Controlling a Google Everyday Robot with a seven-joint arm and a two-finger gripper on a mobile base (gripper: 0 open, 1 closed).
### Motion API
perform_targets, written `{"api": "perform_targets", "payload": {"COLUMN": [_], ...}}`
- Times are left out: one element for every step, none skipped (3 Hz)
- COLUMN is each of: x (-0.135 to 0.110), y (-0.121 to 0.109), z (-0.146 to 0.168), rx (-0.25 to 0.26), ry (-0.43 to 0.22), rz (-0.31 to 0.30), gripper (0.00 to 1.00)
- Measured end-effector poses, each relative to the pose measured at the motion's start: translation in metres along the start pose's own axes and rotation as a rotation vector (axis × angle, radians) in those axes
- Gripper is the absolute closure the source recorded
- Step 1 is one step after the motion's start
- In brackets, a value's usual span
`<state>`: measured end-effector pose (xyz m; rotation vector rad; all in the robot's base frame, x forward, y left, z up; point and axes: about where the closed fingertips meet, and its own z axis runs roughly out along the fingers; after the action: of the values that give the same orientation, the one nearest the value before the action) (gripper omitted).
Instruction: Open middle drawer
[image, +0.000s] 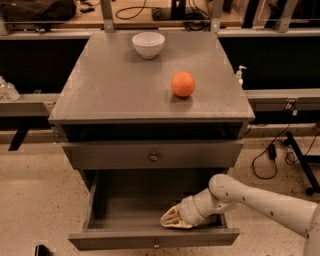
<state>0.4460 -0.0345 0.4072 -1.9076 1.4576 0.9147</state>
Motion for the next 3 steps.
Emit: {"api": "perform_targets", "payload": {"x": [0.000,-0.008,-0.015], "y": [0.000,-0.002,-0.012], "z": [0.000,-0.014,-0.033], "rx": [0.000,-0.012,0.035], "ry": [0.000,-0.026,-0.047], "rz": [0.000,-0.052,-0.022], "gripper": [1.00,1.00,1.00]}}
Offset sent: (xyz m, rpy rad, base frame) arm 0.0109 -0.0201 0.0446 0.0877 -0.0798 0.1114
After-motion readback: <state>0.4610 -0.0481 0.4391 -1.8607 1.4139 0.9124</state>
